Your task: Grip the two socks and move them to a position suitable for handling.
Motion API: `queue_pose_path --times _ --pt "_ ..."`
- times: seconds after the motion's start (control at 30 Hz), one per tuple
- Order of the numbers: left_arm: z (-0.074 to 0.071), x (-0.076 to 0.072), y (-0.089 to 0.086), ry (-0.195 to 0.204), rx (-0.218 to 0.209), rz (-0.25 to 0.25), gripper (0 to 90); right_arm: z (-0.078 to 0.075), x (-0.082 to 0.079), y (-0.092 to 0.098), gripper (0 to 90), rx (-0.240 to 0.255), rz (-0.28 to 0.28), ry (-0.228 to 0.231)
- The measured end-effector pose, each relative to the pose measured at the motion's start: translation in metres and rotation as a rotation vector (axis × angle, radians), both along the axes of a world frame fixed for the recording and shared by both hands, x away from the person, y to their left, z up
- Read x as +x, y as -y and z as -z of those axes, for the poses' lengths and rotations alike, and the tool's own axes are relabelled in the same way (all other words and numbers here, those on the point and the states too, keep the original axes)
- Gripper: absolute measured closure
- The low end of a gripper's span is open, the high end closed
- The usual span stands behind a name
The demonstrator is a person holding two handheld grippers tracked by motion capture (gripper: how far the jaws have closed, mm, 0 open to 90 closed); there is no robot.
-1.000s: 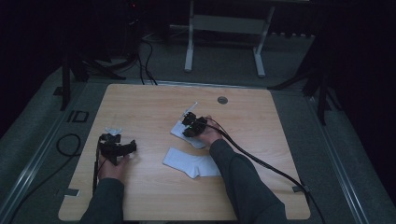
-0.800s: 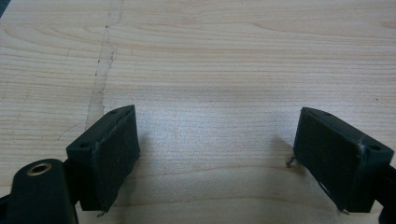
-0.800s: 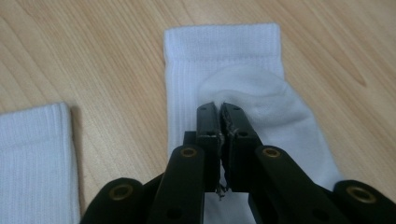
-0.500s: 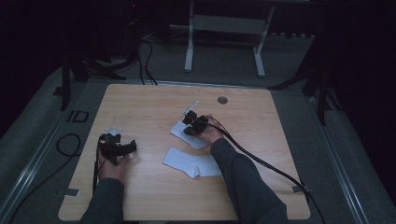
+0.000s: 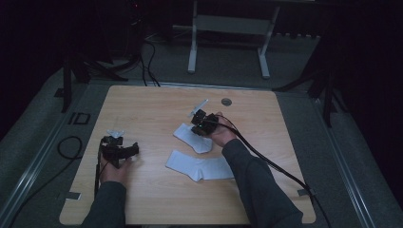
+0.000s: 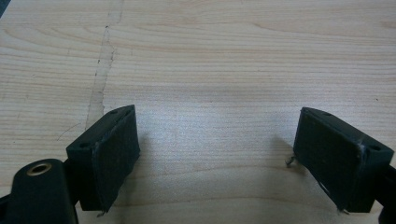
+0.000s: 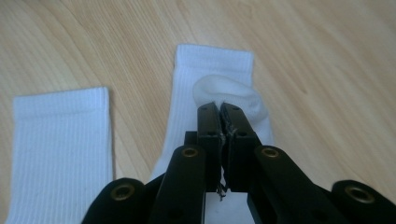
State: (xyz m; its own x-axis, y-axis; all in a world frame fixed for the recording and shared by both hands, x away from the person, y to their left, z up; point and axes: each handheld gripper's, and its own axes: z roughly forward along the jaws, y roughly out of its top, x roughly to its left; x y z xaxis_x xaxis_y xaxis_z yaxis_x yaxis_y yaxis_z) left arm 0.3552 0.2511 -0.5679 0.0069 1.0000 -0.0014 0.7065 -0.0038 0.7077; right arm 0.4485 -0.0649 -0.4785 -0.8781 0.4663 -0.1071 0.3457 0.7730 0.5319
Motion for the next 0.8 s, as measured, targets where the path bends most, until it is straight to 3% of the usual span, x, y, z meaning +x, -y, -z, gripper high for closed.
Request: queue_pose_path --times 0.13,0.4,0.63,0.8 --pt "0.0 0.0 0.0 -0.002 0.002 0.002 14.3 -0.003 -0.003 0.019 86.5 -0.004 0.026 0.01" --pt "0.0 0.0 0.0 -0.003 0.002 0.002 14.3 0.005 -0.009 0.056 85.9 0.012 0.083 -0.011" --pt "0.0 0.0 0.0 -0.002 0.001 0.001 14.3 0.013 -0.024 0.091 85.5 -0.023 0.121 0.0" --pt "0.0 0.0 0.0 -0.003 0.002 0.0 14.3 0.017 -0.026 0.118 83.5 -0.018 0.166 -0.015"
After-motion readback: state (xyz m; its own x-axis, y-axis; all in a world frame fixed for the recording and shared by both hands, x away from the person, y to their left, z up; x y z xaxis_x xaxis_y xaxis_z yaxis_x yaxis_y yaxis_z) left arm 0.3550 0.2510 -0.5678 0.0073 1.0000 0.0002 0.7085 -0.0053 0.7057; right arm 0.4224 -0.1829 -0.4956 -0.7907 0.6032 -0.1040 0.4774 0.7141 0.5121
